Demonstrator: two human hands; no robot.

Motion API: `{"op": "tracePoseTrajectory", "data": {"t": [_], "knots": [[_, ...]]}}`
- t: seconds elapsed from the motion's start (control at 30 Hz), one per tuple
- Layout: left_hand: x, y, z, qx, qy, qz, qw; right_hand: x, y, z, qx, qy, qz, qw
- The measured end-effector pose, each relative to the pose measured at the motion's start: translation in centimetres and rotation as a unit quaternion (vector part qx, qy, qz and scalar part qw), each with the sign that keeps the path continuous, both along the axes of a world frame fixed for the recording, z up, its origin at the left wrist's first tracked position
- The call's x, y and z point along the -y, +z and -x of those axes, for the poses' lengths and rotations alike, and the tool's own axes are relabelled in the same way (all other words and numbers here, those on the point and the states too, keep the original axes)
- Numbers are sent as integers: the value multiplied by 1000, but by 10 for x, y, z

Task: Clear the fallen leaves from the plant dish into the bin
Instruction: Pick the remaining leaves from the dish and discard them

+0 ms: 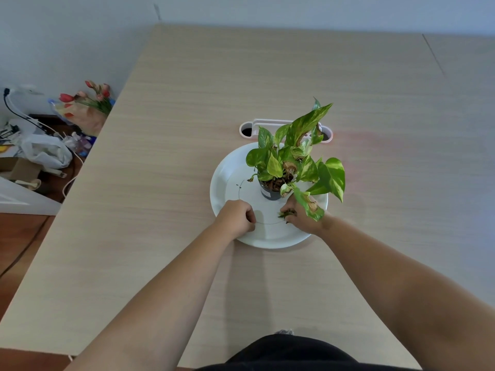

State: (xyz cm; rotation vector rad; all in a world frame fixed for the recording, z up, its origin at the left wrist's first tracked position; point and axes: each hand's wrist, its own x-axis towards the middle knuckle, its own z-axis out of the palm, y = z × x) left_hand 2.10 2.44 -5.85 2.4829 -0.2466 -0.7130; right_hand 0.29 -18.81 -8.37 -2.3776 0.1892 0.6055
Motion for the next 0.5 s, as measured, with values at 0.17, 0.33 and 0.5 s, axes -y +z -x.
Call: {"op": "tracePoseTrajectory", "data": {"t": [0.17,0.33,0.5], "knots": [[-1,0,2,-3,0,-3,1000,-7,-14,4,7,102,98,990],[-1,1,2,-8,0,-7,1000,-10,-7,4,51,84,102,990],[-1,1,2,-8,-1,-6,1000,-6,-2,9,20,124,105,986]]}}
